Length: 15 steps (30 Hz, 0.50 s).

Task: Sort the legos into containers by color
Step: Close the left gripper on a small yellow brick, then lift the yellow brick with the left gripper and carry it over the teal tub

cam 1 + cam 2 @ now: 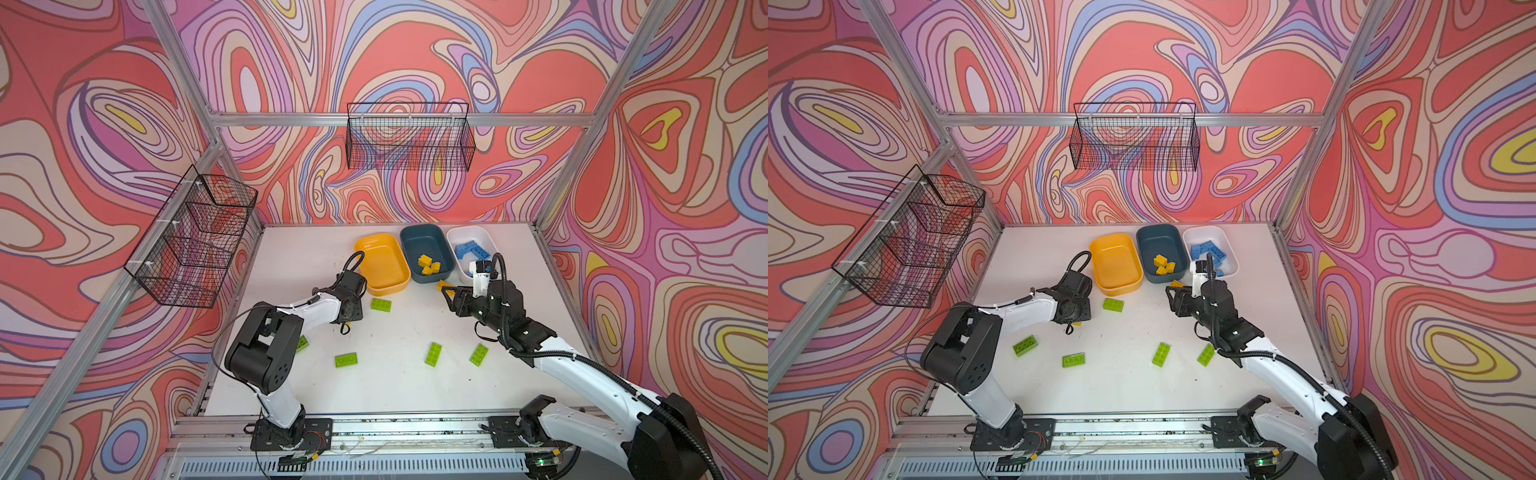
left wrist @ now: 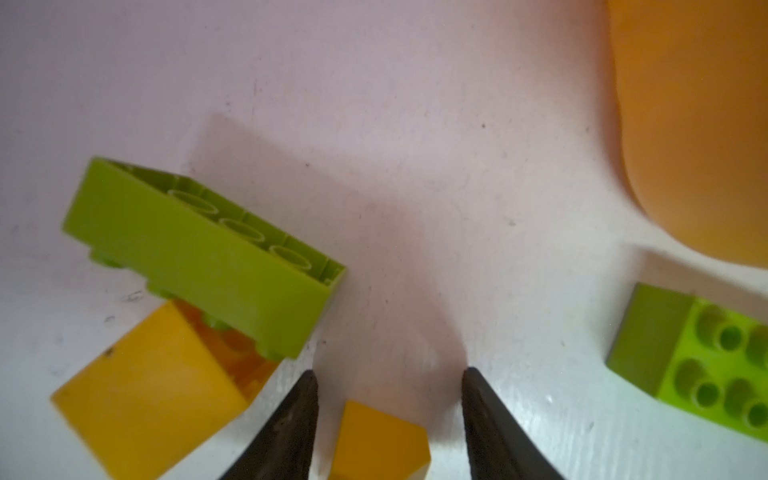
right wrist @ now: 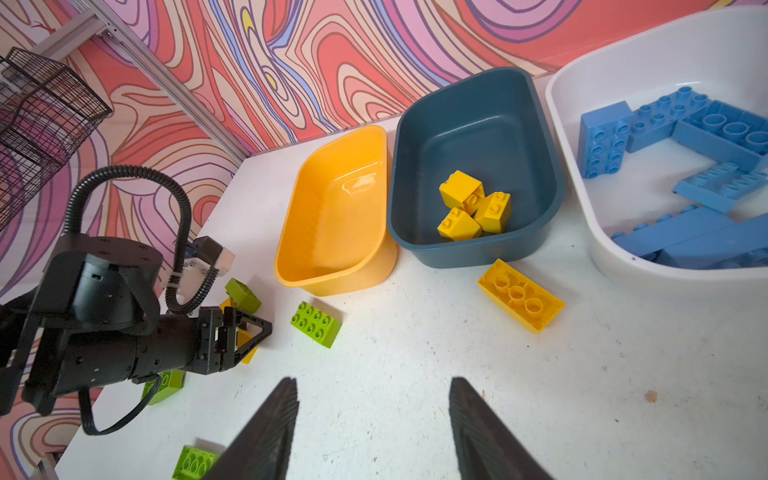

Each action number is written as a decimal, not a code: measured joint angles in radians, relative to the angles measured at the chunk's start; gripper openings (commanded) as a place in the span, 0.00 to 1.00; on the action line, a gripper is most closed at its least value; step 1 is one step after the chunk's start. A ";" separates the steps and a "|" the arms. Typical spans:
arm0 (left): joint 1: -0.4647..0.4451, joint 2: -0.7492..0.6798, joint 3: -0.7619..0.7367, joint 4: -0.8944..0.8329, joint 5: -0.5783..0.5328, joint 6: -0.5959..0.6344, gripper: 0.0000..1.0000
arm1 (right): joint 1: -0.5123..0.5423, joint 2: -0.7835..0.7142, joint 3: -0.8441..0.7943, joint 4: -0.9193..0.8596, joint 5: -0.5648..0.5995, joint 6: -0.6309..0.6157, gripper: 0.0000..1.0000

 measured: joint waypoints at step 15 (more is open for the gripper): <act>-0.001 -0.028 -0.032 0.002 0.010 -0.002 0.37 | 0.000 0.000 0.000 -0.001 0.004 -0.003 0.61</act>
